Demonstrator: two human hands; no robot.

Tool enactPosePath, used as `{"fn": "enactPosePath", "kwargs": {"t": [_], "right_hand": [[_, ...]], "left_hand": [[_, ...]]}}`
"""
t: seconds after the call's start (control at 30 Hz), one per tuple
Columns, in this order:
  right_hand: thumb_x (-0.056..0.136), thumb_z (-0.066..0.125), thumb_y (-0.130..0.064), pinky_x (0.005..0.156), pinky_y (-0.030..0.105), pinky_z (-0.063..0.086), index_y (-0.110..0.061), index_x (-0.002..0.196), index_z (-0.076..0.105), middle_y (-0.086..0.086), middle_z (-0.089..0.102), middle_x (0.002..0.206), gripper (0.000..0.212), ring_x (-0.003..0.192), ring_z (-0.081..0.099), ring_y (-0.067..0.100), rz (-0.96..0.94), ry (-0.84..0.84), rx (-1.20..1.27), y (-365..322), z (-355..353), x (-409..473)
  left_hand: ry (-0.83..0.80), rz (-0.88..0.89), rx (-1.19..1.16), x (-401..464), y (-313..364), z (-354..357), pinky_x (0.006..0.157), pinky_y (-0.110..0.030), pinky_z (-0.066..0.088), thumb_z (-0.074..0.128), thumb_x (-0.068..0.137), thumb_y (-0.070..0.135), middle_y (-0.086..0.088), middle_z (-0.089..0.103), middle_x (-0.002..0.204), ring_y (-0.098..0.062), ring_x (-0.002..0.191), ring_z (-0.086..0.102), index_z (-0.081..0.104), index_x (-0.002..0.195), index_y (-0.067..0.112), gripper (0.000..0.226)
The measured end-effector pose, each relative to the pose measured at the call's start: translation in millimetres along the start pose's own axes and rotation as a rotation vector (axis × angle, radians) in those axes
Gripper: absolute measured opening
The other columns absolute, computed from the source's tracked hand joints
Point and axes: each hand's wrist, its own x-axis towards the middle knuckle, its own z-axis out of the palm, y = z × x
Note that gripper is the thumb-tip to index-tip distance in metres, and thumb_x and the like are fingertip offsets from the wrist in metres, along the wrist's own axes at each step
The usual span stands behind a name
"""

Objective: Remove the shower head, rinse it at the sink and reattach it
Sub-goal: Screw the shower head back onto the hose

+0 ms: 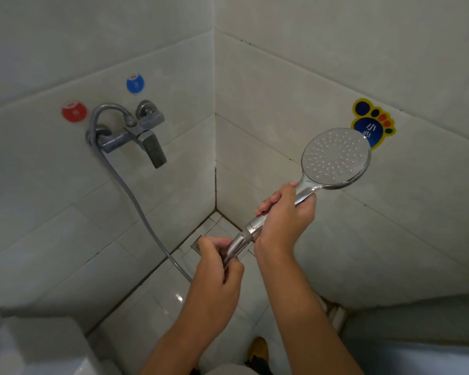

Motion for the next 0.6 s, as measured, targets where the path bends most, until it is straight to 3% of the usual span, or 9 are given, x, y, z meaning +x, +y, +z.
{"fn": "enactPosePath", "kwargs": {"t": [0.3,0.5,0.6], "right_hand": [[0.098,0.048,-0.008,0.046,0.028,0.046,-0.012,0.095,0.049,-0.001,0.047,0.059,0.006,0.045,0.045,0.016,0.06,0.004,-0.023,3,-5,-2],[0.099,0.048,-0.008,0.046,0.028,0.047,-0.011,0.094,0.049,-0.003,0.048,0.057,0.006,0.045,0.046,0.015,0.086,0.017,-0.033,7,-8,-5],[0.098,0.048,-0.009,0.047,0.028,0.047,-0.011,0.093,0.049,0.0,0.048,0.06,0.006,0.045,0.046,0.015,0.101,0.028,-0.035,9,-10,-5]], "left_hand": [[0.019,0.036,0.008,-3,-4,0,0.046,-0.018,0.038,0.045,0.1,0.022,0.006,0.047,0.064,-0.002,0.049,0.042,0.047,0.103,0.022,0.003],[0.043,0.067,0.1,-4,-12,1,0.049,-0.017,0.042,0.05,0.098,0.027,0.009,0.049,0.07,-0.001,0.054,0.049,0.046,0.105,0.023,0.01],[0.05,0.051,0.111,-3,-17,3,0.055,-0.022,0.049,0.061,0.093,0.023,0.008,0.052,0.088,-0.005,0.067,0.055,0.04,0.117,0.026,0.032]]}}
